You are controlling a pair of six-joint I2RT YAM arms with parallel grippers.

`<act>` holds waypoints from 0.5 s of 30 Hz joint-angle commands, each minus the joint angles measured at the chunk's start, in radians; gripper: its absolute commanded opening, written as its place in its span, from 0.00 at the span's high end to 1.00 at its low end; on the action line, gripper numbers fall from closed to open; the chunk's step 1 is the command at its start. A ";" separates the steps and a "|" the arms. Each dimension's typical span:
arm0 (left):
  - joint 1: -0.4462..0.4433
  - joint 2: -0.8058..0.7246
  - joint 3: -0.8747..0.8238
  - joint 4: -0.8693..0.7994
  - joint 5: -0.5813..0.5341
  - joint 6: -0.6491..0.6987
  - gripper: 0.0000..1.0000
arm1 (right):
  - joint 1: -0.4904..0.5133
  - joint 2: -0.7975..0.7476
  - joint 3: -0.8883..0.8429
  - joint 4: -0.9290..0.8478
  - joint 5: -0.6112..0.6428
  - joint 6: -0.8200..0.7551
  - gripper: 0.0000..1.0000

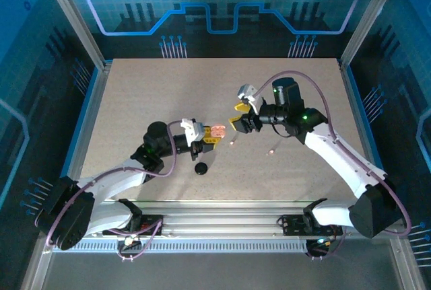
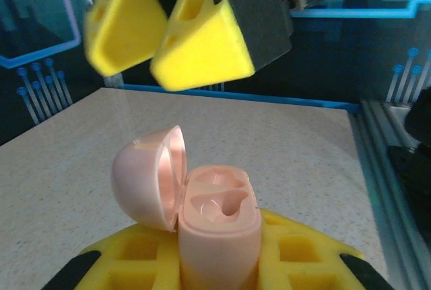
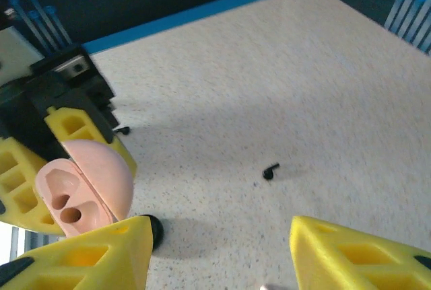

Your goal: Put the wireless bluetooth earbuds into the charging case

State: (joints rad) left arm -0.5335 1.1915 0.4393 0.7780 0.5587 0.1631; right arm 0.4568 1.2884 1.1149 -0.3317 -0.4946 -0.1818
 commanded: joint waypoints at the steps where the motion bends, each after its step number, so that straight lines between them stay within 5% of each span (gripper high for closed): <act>1: 0.006 0.014 -0.079 0.187 -0.133 -0.062 0.86 | -0.009 0.006 0.040 -0.117 0.120 0.145 0.44; 15: 0.006 0.002 -0.172 0.200 -0.252 -0.035 0.87 | -0.002 0.270 0.225 -0.417 0.193 0.147 0.48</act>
State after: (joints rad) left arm -0.5327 1.2129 0.2783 0.9642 0.3397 0.1108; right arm 0.4568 1.5036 1.2724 -0.6487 -0.3080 -0.0303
